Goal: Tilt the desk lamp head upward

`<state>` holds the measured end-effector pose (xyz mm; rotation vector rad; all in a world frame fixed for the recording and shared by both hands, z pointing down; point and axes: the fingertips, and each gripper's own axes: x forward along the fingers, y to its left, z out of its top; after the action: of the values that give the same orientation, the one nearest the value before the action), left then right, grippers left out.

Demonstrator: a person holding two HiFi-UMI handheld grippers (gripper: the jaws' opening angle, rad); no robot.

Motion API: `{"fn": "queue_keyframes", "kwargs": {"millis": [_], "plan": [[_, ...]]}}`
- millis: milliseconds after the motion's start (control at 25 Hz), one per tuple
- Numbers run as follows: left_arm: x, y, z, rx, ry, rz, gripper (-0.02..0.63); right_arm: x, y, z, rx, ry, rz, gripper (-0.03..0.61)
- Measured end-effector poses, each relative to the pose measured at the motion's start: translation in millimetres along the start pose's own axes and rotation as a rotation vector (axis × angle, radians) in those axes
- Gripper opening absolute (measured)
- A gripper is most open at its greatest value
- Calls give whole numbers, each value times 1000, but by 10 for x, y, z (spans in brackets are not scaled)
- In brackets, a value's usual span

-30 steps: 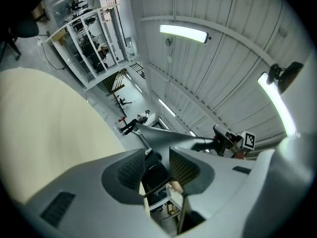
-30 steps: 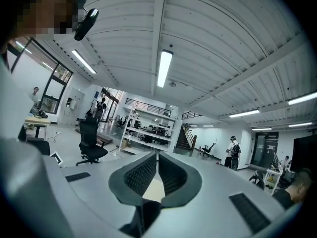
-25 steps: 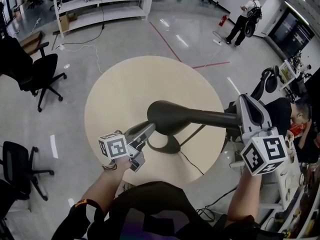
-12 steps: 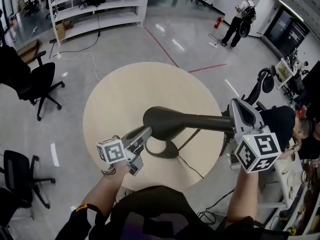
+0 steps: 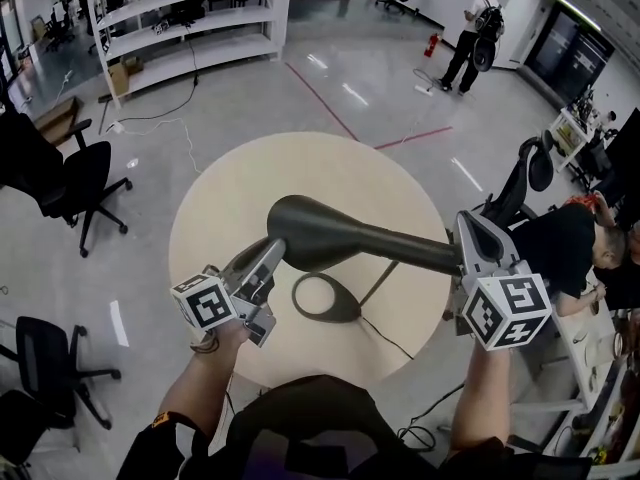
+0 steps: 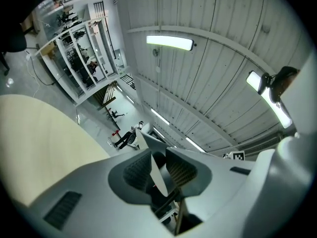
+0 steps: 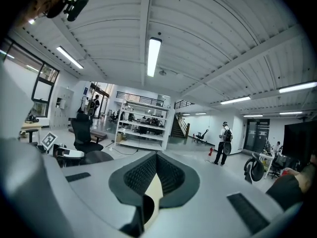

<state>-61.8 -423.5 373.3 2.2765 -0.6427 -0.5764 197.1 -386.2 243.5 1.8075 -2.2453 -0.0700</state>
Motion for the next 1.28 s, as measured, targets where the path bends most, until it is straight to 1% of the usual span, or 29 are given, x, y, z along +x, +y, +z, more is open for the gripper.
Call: {"fn": "queue_keyframes", "kwargs": {"millis": [200,480,880,1040,1120,1280], "plan": [[57,-232,289,53,-45,-23,123,-46,-87,-176,61,-8,-31,9],[190,-579,612,138,-52,-75,103,-64,-150,-371,140,4,-49,9],[394,-1252,955,261,-91,-173,78,-34,-60,-700,109,83,-87,9],[513,-1508,1024,286,-95,-213,71,11,-32,-780,92,112,-90,9],[587,-1629,1044,311,-92,-220,67,29,-48,-798,81,124,-94,9],[753,-1842,1017,389,-74,-211,67,58,-124,-845,48,145,-101,9]]}}
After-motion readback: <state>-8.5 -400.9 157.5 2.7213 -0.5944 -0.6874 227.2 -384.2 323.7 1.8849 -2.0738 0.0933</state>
